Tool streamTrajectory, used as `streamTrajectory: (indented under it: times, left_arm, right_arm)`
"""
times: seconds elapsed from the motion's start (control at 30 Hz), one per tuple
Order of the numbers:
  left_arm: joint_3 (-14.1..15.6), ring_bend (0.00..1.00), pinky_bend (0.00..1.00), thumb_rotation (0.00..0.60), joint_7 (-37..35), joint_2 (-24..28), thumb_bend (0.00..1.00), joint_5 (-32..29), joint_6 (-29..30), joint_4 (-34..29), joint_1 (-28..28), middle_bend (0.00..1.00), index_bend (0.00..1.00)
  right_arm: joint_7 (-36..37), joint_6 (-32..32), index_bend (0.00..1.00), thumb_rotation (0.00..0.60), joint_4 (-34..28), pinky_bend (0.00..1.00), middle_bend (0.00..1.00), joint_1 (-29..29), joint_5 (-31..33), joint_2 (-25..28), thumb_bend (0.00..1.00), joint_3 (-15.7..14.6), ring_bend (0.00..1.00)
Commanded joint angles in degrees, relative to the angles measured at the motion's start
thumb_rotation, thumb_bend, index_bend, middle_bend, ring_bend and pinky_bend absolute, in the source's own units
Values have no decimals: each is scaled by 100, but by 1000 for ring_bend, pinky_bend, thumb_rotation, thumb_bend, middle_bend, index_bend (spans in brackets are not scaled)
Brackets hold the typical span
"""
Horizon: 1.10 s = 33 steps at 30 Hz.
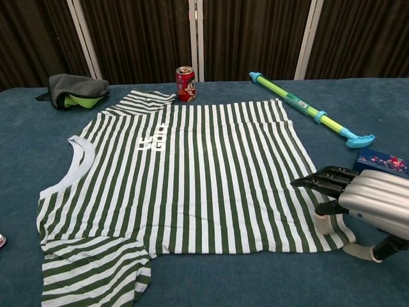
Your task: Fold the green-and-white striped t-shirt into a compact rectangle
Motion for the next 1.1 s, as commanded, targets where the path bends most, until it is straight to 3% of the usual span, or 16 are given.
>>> streamTrajectory:
  times: [0.03, 0.27, 0.53, 0.8, 1.1]
  left_arm:
    - [-2, 0, 0, 600, -7, 2, 0, -7, -2, 2, -2, 0, 0]
    - [3, 0, 0, 600, 5, -8, 0, -13, -33, 11, -19, 0, 0]
    - [29, 0, 0, 600, -57, -37, 0, 41, -147, 77, -87, 0, 0]
    - [143, 0, 0, 600, -403, -210, 0, 630, -291, 395, -305, 0, 3]
    - [476, 0, 0, 600, -1529, -863, 34, 2059, -472, 1478, -924, 0, 381]
  right_arm:
    - [14, 42, 484, 600, -7, 0, 16, 13, 18, 3, 271, 6, 0]
    - [76, 106, 489, 600, -81, 0, 20, 67, 58, 70, 312, 13, 0]
    - [134, 108, 566, 600, -104, 0, 26, 105, 100, 102, 413, -33, 0]
    - [279, 134, 668, 600, -93, 0, 36, 153, 140, 89, 429, -48, 0]
    - [480, 173, 686, 600, -214, 0, 45, 197, 215, 134, 429, -42, 0]
